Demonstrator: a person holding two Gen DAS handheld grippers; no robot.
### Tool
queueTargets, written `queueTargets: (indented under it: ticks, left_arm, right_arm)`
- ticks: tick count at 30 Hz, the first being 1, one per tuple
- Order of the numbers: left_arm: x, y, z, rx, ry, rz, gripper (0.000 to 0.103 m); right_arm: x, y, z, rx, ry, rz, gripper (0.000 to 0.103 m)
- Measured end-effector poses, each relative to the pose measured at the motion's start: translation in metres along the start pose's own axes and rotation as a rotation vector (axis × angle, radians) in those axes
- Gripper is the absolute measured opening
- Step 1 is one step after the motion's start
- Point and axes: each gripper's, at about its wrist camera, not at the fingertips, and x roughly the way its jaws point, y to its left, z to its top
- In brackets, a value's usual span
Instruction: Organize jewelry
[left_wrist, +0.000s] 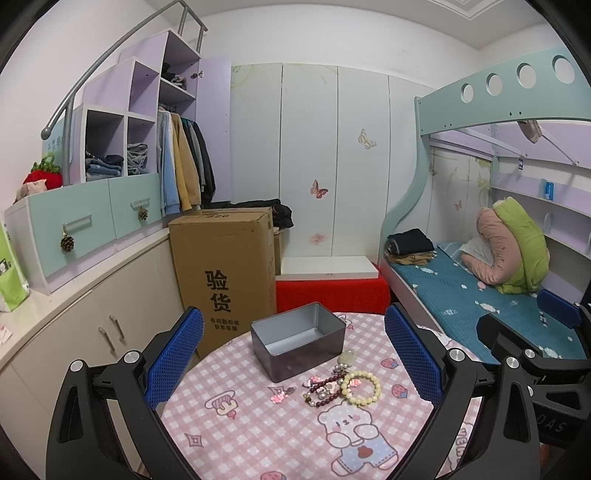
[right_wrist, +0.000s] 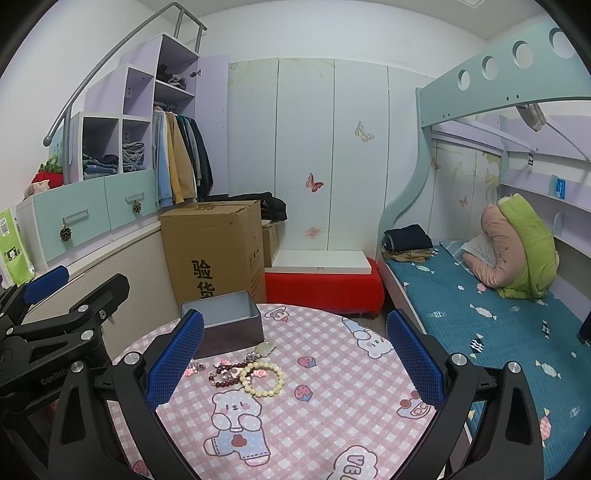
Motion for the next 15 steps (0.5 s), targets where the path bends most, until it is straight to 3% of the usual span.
queueTargets:
  ticks: [15]
  left_arm:
    - [0.012,0.0,-0.006,0.003,0.027,0.003,0.095]
  right_arm:
    - [0.01,0.0,-0.006,0.009,0.019,0.003,0.097]
